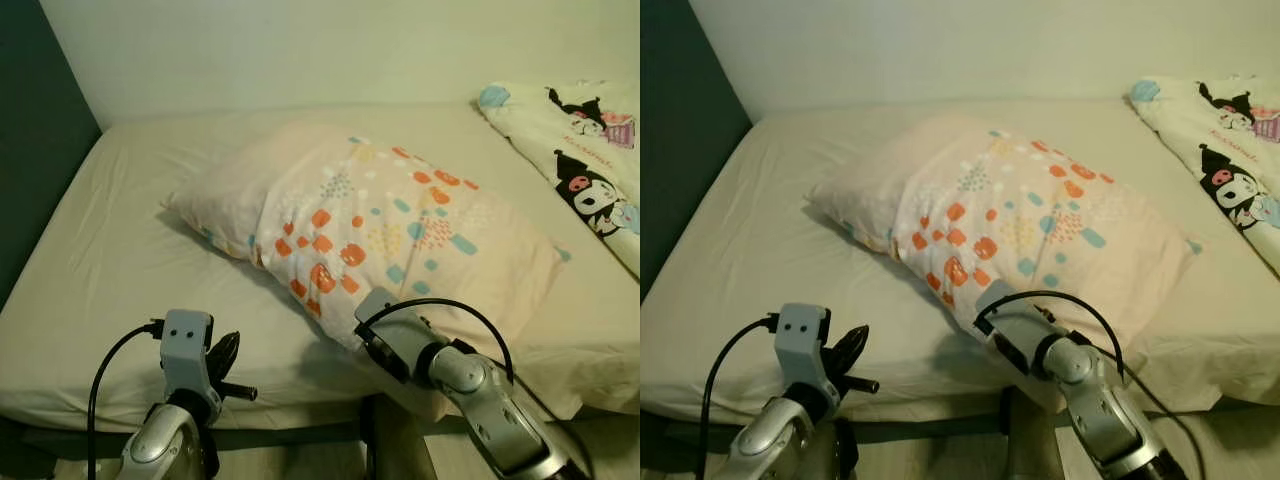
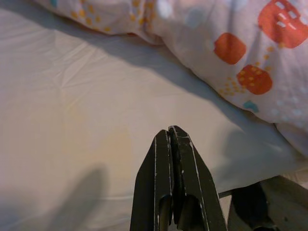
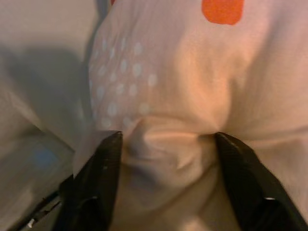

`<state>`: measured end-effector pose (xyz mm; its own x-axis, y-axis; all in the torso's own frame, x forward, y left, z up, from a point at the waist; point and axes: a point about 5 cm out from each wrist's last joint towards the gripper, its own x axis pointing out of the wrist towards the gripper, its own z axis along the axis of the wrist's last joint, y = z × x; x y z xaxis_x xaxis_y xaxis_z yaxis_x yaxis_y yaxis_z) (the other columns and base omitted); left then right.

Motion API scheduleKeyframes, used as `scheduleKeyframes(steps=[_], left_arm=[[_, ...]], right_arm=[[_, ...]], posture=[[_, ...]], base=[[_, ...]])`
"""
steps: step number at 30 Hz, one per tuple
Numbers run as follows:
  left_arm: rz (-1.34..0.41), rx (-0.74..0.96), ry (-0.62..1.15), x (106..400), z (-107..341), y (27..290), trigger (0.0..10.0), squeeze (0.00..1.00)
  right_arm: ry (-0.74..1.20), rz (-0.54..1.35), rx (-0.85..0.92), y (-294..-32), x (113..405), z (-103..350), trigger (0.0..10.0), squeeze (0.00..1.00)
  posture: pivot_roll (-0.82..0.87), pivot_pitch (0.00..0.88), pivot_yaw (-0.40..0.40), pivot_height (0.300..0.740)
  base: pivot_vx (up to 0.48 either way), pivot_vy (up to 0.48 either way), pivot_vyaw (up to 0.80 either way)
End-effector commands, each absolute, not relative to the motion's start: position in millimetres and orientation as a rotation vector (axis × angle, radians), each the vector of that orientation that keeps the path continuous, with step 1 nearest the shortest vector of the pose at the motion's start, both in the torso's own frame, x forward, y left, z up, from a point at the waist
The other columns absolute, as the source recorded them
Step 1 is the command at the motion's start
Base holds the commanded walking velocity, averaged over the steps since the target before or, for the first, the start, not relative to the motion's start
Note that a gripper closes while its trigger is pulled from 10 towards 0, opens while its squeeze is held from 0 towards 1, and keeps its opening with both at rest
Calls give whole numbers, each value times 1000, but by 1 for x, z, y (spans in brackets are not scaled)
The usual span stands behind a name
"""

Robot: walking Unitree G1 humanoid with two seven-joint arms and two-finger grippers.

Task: Clean up the room

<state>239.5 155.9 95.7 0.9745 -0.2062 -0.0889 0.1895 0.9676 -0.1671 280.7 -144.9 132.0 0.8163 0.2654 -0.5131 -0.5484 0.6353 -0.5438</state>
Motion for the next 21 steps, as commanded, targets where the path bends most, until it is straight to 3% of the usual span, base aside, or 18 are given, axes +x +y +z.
scheduleKeyframes(steps=[1,9,15,16,20,21], left_arm=[[-213,-190,116,236,95,158,10000,0],[-250,-219,104,237,97,154,10000,0],[-283,-240,100,235,99,148,10000,0],[-291,-245,102,235,100,147,10000,0],[-297,-251,104,234,100,146,10000,0],[-290,-247,102,235,100,147,10000,0]], right_arm=[[446,464,-809,-148,279,134,10000,1000],[496,442,-1009,-160,281,141,10000,1000],[614,479,-1114,-170,272,121,10000,1000],[658,495,-1139,-172,267,115,10000,0],[719,517,-1156,-174,261,104,10000,0],[725,516,-1138,-172,260,102,4863,0]], posture=[[-95,194,-23,546],[-104,188,-29,546],[-104,182,-34,546],[-102,181,-35,546],[-100,178,-34,546],[-98,177,-33,546]], base=[[0,0,0],[0,0,0],[0,0,0],[0,0,0],[0,0,0],[0,0,0]])
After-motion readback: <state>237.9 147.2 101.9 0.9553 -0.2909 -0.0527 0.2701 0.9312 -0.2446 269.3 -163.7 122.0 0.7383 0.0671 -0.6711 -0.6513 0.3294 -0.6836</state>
